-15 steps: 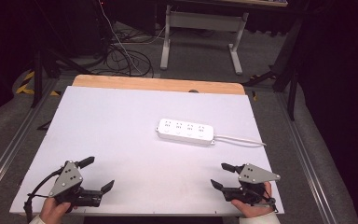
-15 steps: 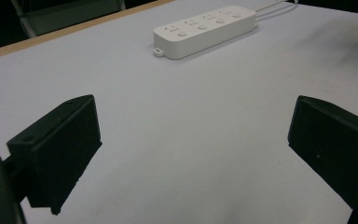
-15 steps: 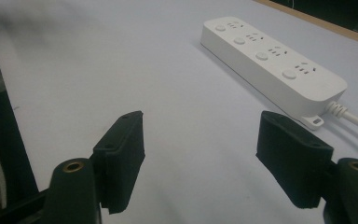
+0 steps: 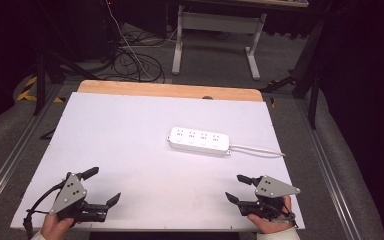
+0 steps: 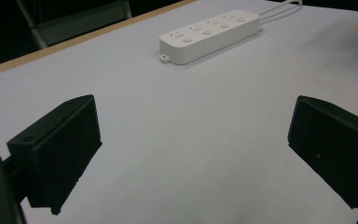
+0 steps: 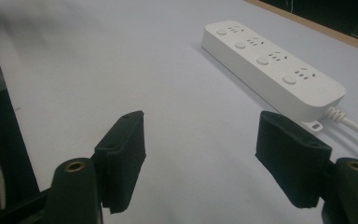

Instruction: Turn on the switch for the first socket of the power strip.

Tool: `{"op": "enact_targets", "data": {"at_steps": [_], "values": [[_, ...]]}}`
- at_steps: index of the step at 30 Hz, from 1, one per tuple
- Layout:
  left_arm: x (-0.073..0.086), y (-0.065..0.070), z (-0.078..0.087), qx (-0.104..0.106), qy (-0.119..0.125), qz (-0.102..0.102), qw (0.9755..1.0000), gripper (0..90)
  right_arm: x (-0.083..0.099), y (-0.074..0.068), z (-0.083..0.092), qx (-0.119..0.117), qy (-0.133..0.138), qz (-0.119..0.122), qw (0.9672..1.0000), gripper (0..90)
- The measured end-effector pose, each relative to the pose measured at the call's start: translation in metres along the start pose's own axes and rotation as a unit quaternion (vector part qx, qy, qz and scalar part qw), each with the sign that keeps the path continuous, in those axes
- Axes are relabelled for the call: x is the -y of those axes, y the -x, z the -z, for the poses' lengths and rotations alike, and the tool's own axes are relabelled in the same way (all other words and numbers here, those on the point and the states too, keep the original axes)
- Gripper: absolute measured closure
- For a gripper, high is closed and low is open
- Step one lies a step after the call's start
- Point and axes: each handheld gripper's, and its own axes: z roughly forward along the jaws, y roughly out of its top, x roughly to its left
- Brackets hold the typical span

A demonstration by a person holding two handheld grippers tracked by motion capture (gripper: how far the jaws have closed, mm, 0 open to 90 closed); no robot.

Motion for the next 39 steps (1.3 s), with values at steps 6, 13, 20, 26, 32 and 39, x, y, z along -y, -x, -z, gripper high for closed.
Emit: {"op": "enact_targets", "data": {"at_steps": [6, 13, 20, 26, 32, 39], "values": [[-0.001, -0.001, 0.001, 0.008, 0.000, 0.017, 0.9998, 2.4, -0.002, 0.000, 0.001, 0.008, 0.002, 0.000, 1.0000, 33.6], [-0.001, 0.000, 0.001, -0.002, -0.003, 0.005, 1.0000, 2.5, -0.011, 0.004, 0.004, 0.007, 0.000, -0.007, 1.0000, 36.5], [0.000, 0.000, 0.002, -0.008, -0.006, 0.003, 0.9999, 2.5, -0.033, 0.011, 0.002, 0.003, -0.021, 0.000, 0.9998, 40.5], [0.000, -0.001, 0.002, -0.009, -0.006, 0.003, 0.9999, 2.5, -0.049, 0.019, 0.002, 0.007, -0.025, -0.004, 0.9997, 42.3], [0.000, -0.001, 0.002, -0.010, -0.007, 0.002, 0.9999, 2.5, -0.060, 0.023, -0.002, 0.011, -0.032, 0.000, 0.9994, 42.9], [0.000, -0.001, 0.002, -0.011, -0.009, -0.001, 0.9999, 2.5, -0.074, 0.030, -0.006, 0.014, -0.031, 0.006, 0.9994, 43.5]]}}
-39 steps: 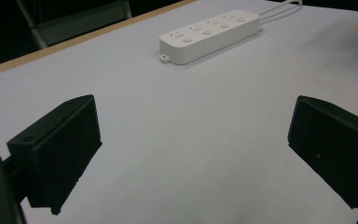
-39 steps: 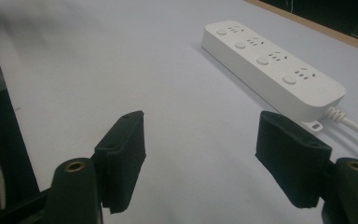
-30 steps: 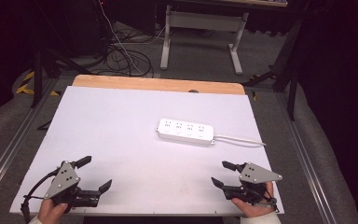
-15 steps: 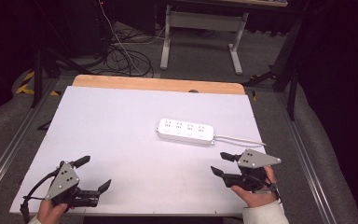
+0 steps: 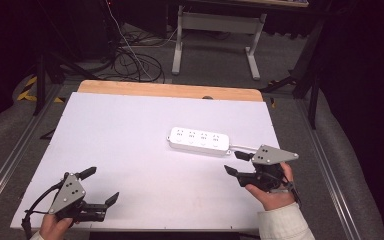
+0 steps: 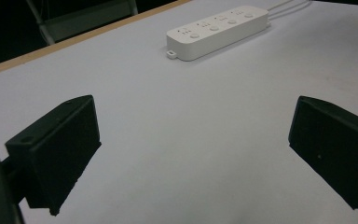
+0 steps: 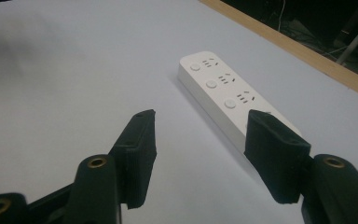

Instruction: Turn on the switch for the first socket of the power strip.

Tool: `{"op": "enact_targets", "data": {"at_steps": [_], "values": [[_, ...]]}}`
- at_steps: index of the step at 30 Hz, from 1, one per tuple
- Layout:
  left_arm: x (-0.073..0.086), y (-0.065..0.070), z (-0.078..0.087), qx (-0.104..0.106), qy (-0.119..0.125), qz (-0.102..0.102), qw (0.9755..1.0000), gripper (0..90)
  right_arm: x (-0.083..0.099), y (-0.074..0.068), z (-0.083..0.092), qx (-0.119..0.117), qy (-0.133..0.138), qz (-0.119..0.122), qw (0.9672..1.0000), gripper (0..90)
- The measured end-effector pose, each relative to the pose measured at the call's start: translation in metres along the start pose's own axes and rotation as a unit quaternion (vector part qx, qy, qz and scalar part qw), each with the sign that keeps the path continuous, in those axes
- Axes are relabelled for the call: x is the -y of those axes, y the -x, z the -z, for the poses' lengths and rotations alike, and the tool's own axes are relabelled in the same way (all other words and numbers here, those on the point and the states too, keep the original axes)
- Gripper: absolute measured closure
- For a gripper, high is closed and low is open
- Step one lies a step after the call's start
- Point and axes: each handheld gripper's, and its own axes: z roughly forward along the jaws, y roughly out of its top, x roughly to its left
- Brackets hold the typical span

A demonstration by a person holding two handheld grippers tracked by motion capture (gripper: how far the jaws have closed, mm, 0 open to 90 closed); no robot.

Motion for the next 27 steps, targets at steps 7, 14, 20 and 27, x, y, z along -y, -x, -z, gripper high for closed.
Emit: {"op": "enact_targets", "data": {"at_steps": [7, 14, 20, 27], "values": [[0.000, 0.000, 0.000, 0.000, -0.001, 0.000, 1.0000, 2.5, -0.012, 0.010, -0.005, 0.003, 0.000, 0.000, 1.0000, 44.2], [0.000, 0.000, 0.000, 0.001, -0.001, -0.001, 1.0000, 2.5, -0.022, 0.020, -0.012, 0.005, -0.009, 0.003, 0.9999, 45.1], [0.000, 0.000, 0.000, 0.000, -0.002, 0.000, 1.0000, 2.5, -0.025, 0.033, -0.020, 0.007, -0.016, -0.008, 0.9998, 45.7], [0.000, 0.000, 0.000, 0.000, -0.002, 0.000, 1.0000, 2.5, -0.025, 0.042, -0.030, 0.006, -0.025, -0.018, 0.9995, 47.2]]}}
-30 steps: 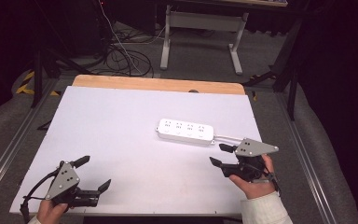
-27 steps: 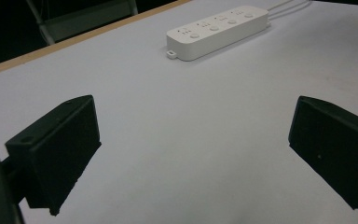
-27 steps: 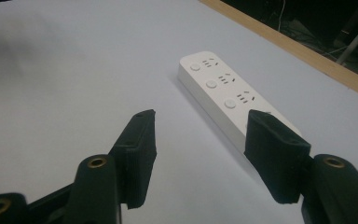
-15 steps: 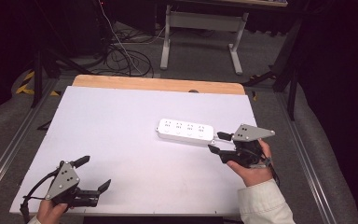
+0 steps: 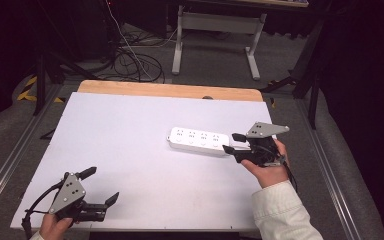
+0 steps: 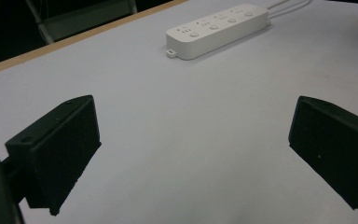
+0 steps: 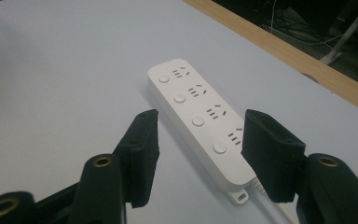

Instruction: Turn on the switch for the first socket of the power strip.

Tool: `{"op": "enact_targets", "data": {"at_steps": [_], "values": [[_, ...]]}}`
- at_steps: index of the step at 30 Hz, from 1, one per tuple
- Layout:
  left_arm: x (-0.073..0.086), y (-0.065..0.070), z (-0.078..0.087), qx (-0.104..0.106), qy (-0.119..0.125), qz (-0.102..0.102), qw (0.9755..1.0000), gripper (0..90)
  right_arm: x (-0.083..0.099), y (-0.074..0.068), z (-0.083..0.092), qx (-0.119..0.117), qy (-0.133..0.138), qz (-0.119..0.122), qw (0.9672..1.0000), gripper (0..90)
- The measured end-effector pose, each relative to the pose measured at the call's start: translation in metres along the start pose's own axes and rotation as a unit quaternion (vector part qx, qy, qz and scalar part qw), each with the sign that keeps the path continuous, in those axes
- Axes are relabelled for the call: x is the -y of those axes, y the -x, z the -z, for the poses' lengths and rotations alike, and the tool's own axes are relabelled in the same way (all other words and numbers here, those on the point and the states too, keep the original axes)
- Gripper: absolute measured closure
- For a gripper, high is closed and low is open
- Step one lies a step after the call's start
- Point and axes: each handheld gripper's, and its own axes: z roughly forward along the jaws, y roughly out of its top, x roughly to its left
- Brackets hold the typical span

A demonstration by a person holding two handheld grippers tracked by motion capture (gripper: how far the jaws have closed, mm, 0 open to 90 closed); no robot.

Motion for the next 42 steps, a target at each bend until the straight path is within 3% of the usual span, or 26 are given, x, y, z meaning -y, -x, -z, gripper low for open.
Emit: {"op": "enact_targets", "data": {"at_steps": [6, 11, 21, 35, 42], "values": [[0.000, 0.000, 0.000, 0.000, -0.001, 0.000, 1.0000, 2.5, 0.000, 0.004, -0.005, 0.004, -0.006, -0.001, 1.0000, 50.7], [0.000, 0.000, -0.001, 0.000, -0.003, 0.000, 1.0000, 2.5, 0.000, 0.010, -0.013, -0.007, -0.016, -0.002, 0.9998, 64.5], [0.000, 0.000, 0.000, 0.000, -0.003, 0.000, 1.0000, 2.5, 0.001, 0.020, -0.037, 0.010, -0.039, -0.031, 0.9987, 82.6], [0.001, -0.001, -0.001, 0.000, -0.004, -0.002, 1.0000, 2.5, 0.007, 0.028, -0.069, 0.012, -0.081, -0.039, 0.9958, 88.9], [0.001, -0.001, -0.001, -0.001, -0.005, -0.002, 1.0000, 2.5, 0.009, 0.028, -0.079, 0.012, -0.090, -0.040, 0.9950, 90.0]]}}
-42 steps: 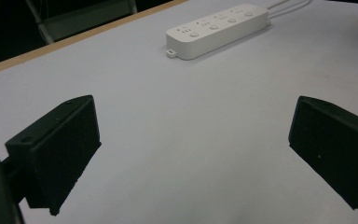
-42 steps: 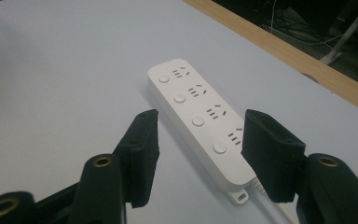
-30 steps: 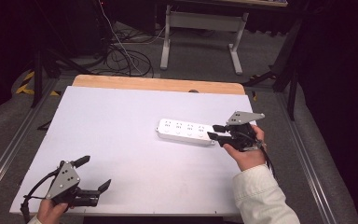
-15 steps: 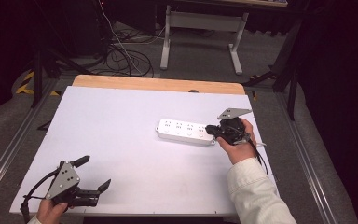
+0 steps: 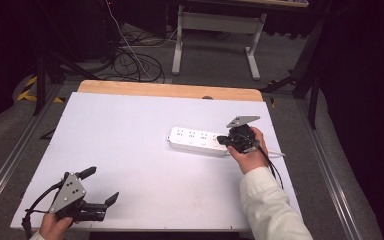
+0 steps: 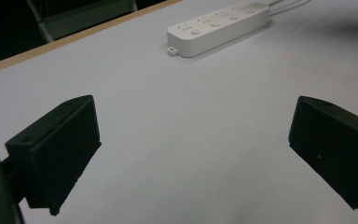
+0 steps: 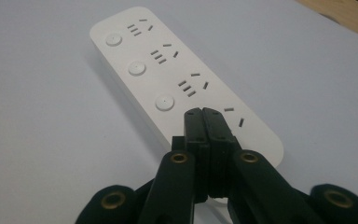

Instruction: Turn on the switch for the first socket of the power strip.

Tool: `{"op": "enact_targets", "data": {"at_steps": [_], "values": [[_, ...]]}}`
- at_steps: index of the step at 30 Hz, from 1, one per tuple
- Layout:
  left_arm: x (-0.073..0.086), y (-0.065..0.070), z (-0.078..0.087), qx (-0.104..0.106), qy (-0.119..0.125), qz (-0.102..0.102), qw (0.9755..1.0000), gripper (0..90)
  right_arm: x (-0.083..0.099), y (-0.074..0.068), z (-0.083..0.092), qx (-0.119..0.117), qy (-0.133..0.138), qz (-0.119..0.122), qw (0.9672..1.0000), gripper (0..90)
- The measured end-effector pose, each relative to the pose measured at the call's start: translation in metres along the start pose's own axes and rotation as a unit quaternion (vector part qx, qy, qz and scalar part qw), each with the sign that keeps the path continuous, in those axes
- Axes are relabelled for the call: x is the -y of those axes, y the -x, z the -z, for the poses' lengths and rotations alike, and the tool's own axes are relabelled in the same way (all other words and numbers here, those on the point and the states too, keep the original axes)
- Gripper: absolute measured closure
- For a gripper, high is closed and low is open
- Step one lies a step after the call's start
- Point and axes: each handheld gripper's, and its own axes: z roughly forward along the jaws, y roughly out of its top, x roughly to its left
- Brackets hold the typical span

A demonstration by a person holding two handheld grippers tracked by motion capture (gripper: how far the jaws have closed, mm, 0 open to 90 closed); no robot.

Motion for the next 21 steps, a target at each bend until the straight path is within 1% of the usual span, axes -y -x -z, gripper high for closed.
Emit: {"op": "enact_targets", "data": {"at_steps": [6, 9, 13, 16, 21], "values": [[0.000, 0.000, 0.000, 0.000, 0.000, 0.000, 1.0000, 2.5, 0.002, 0.002, -0.009, 0.004, -0.011, -0.006, 0.9999, 90.0], [0.000, 0.000, 0.000, 0.000, 0.000, 0.001, 1.0000, 2.5, 0.003, 0.002, -0.013, 0.002, -0.016, -0.009, 0.9998, 90.0], [0.000, 0.000, 0.000, 0.000, 0.000, 0.000, 1.0000, 2.5, 0.003, 0.002, -0.016, 0.002, -0.017, -0.007, 0.9998, 90.0], [0.000, 0.000, 0.000, 0.000, 0.000, 0.000, 1.0000, 2.5, 0.003, 0.001, -0.020, 0.002, -0.024, -0.006, 0.9997, 90.0], [0.000, 0.000, 0.000, 0.000, 0.000, 0.000, 1.0000, 2.5, 0.004, 0.001, -0.023, 0.001, -0.026, -0.007, 0.9996, 90.0]]}}
